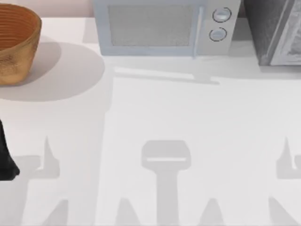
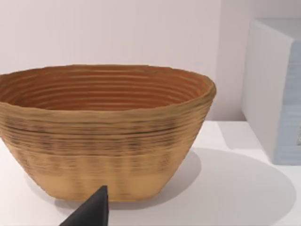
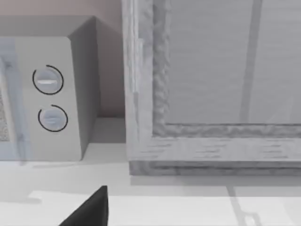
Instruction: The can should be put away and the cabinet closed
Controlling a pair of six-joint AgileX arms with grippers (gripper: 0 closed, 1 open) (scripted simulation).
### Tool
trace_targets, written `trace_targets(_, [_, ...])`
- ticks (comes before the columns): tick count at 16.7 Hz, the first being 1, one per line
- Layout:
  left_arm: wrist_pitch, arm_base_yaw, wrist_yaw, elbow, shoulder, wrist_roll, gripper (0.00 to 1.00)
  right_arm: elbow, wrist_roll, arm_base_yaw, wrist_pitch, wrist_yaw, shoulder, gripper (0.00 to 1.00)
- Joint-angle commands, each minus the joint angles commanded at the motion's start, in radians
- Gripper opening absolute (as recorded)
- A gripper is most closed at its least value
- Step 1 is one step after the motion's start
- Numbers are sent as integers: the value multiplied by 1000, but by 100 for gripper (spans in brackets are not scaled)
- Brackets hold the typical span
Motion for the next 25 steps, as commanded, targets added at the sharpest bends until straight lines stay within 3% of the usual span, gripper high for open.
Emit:
trace_targets(7, [0, 0, 0, 0, 0, 0, 100, -11, 0, 0, 4, -1, -3, 100])
trace_targets(10, [0, 0, 0, 0, 0, 0, 100, 14, 1, -56, 68, -61, 62, 100])
trace_targets(15, [0, 0, 0, 0, 0, 0, 100, 102, 3, -287, 342, -290, 378, 100])
trace_targets(25, [0, 0, 0, 0, 0, 0, 100, 302, 15, -863, 1021, -851, 1305, 100])
